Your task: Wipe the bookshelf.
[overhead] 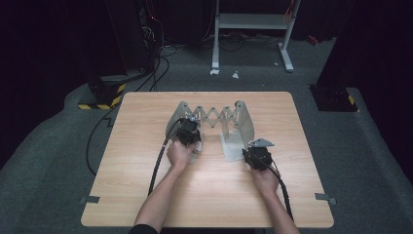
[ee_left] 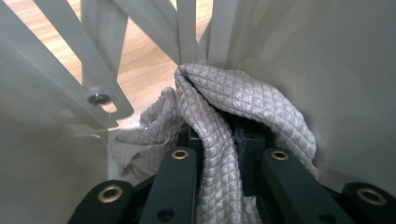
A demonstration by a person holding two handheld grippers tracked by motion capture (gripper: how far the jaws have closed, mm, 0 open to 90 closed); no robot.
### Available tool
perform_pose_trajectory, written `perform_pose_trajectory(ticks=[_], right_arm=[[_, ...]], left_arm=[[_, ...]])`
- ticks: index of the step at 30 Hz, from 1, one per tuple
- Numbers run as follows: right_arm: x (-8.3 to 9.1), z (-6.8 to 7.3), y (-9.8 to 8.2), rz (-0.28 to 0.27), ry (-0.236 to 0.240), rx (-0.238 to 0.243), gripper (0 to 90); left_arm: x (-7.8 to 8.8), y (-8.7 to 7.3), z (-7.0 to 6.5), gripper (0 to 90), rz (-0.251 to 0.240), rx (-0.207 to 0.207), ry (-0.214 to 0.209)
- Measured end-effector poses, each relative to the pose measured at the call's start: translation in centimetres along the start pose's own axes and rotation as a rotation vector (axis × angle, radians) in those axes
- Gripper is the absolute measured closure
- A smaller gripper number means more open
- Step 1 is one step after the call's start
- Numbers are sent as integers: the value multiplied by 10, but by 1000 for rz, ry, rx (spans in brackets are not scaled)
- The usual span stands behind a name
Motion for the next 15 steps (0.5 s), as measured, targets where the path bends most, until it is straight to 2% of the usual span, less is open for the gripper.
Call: perform_pose_trajectory(ticks=[1,2,5,8,11,15], right_arm=[[0,0,0,0,0,0,761],[0,0,0,0,0,-1,761],[0,0,0,1,2,-4,761],[0,0,0,0,5,-7,761],[0,0,0,0,5,-7,761],[0,0,0,0,3,-2,761]], left_arm=[[-1,-5,0,803,12,-18,4],[-1,-9,-1,804,3,-44,9],[3,-13,2,805,-2,-48,13],[4,-12,10,805,2,-26,52],[2,-10,17,805,5,7,57],[-2,-7,18,803,4,14,58]])
Point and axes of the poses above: each handheld gripper's, and its own axes: x roughly backward along the jaws, y roughly out of its top, z roughly to its left, the point moved 9 cm from there along -x, roughly forward along the jaws, and after that the axes turned 3 degrees about y, right-handed, at the moved point
